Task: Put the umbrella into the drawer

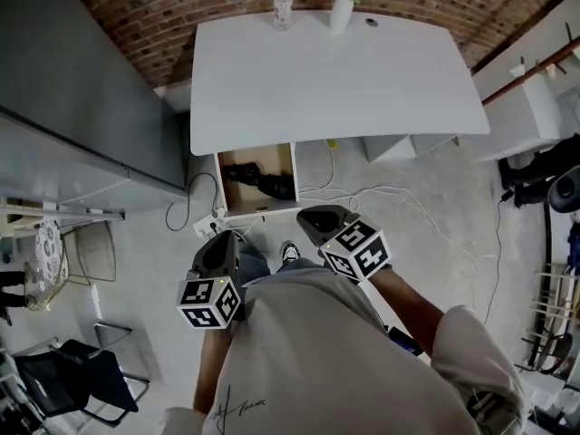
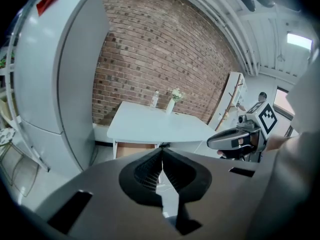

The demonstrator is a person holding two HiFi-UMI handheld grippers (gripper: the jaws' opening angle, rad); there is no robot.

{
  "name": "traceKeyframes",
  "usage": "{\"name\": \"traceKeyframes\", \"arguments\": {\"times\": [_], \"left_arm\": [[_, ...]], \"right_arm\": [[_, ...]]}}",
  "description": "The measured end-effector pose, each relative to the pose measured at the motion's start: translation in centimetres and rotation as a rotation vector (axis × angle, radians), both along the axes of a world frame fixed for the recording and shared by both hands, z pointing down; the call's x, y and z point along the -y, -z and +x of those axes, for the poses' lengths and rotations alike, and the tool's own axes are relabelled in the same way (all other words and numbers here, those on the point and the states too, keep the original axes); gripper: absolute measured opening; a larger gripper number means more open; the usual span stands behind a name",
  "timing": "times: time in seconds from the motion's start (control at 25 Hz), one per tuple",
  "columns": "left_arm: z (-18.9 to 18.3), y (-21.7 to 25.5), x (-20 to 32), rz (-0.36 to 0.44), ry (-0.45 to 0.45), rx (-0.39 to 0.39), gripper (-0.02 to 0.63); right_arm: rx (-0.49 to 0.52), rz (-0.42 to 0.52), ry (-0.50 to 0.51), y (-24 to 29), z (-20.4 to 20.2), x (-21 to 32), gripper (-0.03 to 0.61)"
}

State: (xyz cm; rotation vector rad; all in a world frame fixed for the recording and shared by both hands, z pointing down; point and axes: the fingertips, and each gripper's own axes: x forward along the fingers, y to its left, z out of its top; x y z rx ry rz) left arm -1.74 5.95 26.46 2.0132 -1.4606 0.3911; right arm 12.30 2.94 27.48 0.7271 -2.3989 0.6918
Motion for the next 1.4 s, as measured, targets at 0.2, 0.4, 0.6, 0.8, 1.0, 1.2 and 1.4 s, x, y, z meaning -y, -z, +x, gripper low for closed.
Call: {"name": "traceKeyframes", "arguments": {"times": [0.2, 0.4, 0.6, 0.8, 1.0, 1.2, 1.4], "left_arm": [[0.7, 1.9, -0.4, 0.017, -0.009, -0.091, 0.018], [0.8, 3.9, -0.8, 0.053, 0.004, -0.139, 0.018], [1.1, 4.9, -1.5, 0.069, 0.008, -0.137, 0.018], [0.6, 5.1, -1.4, 0.083, 0.017, -0.123, 0.018], [0.8, 4.7, -1.8, 0.071, 0.024, -0.122, 0.018], [1.9, 4.9, -1.4, 0.072, -0.021, -0.118, 0.018], [1.2, 4.8, -1.5, 0.072, 0.008, -0.103, 0.018]], "right_arm": [[0.033, 0.01, -0.034, 1.7, 0.4, -0.5, 0.017], [0.074, 0.038, -0.07, 3.5, -0.1, -1.0, 0.017], [0.077, 0.041, -0.07, 4.1, -0.2, -2.0, 0.017], [0.091, 0.034, -0.068, 3.8, -0.4, -2.5, 0.017], [0.102, 0.044, -0.061, 4.0, -0.2, -2.6, 0.015], [0.084, 0.07, -0.096, 4.1, 0.9, -2.3, 0.016], [0.085, 0.079, -0.12, 4.0, 1.6, -2.3, 0.015]]}}
